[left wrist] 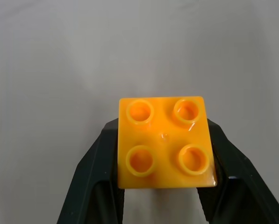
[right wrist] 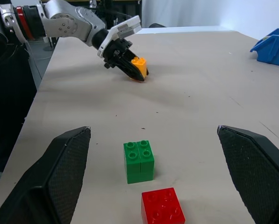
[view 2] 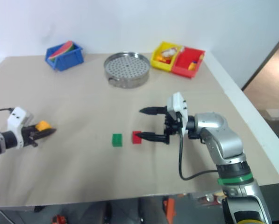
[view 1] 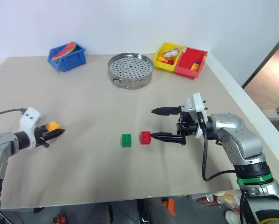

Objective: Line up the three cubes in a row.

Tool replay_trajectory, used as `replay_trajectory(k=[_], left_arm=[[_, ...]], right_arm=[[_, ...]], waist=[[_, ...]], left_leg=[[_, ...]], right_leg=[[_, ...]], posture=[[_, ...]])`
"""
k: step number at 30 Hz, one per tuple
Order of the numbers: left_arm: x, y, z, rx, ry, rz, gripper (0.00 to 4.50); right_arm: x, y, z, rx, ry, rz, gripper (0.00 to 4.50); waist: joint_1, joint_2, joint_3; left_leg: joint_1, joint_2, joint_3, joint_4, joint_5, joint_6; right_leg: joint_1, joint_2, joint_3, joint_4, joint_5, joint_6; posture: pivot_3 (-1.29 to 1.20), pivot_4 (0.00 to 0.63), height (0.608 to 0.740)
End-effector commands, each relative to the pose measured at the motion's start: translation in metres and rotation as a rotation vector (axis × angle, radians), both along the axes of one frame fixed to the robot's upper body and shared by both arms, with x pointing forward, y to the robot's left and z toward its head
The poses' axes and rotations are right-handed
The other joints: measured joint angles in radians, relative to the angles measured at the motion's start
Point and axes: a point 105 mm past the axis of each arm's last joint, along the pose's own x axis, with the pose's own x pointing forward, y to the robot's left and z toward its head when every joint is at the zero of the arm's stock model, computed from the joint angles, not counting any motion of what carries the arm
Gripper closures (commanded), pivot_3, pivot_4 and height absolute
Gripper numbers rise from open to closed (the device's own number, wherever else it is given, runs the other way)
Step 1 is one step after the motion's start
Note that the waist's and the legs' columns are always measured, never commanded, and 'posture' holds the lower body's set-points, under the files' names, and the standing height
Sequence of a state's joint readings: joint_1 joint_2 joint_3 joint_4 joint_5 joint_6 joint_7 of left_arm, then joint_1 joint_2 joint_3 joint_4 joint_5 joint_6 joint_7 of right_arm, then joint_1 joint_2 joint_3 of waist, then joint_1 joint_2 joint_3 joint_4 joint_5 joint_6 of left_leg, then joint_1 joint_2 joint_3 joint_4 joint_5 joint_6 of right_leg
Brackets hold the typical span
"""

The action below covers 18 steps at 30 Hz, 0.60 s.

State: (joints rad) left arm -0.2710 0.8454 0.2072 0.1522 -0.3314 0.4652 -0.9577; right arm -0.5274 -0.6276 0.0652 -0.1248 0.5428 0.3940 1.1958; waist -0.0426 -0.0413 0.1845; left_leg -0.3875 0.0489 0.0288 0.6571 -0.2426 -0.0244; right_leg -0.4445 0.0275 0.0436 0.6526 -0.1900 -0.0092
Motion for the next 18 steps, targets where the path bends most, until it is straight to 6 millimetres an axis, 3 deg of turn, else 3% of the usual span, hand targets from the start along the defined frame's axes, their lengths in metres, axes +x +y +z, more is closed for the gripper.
replay_trajectory(k=[1, 4, 9, 18], left_arm=[[-0.008, -0.061, 0.035, 0.017, -0.087, -0.292, 3.12], [-0.018, -0.096, 0.033, 0.043, -0.061, -0.451, 3.12], [-0.025, -0.128, 0.027, 0.058, -0.029, -0.597, 3.12], [-0.026, -0.123, 0.016, 0.12, 0.011, -0.66, 3.12]], right_arm=[[-0.003, -0.004, 0.015, -0.02, -0.067, 0.006, 0.0], [-0.002, -0.005, 0.014, -0.034, -0.068, 0.002, 0.0], [0.001, -0.005, 0.013, -0.032, -0.085, -0.018, 0.0], [-0.001, -0.008, 0.008, -0.044, -0.085, -0.043, 0.0]], waist=[[0.001, 0.0, 0.0], [0.0, 0.0, 0.0], [-0.005, 0.0, 0.0], [-0.004, 0.0, 0.0]], left_leg=[[-0.001, 0.0, 0.0, 0.0, 0.0, 0.0], [0.0, -0.001, 0.0, 0.0, 0.0, 0.0], [0.001, 0.0, 0.0, 0.0, 0.0, 0.0], [0.001, 0.0, -0.001, 0.0, 0.0, 0.001]], right_leg=[[0.0, 0.0, 0.0, 0.0, 0.0, 0.0], [0.0, 0.0, 0.001, 0.0, 0.0, 0.0], [0.0, 0.002, 0.002, 0.0, 0.0, 0.0], [0.0, 0.003, 0.001, 0.0, 0.0, 0.0]], posture=[[0.0, 0.15, 0.74], [0.0, 0.15, 0.74], [0.0, 0.15, 0.74], [0.0, 0.15, 0.74]])
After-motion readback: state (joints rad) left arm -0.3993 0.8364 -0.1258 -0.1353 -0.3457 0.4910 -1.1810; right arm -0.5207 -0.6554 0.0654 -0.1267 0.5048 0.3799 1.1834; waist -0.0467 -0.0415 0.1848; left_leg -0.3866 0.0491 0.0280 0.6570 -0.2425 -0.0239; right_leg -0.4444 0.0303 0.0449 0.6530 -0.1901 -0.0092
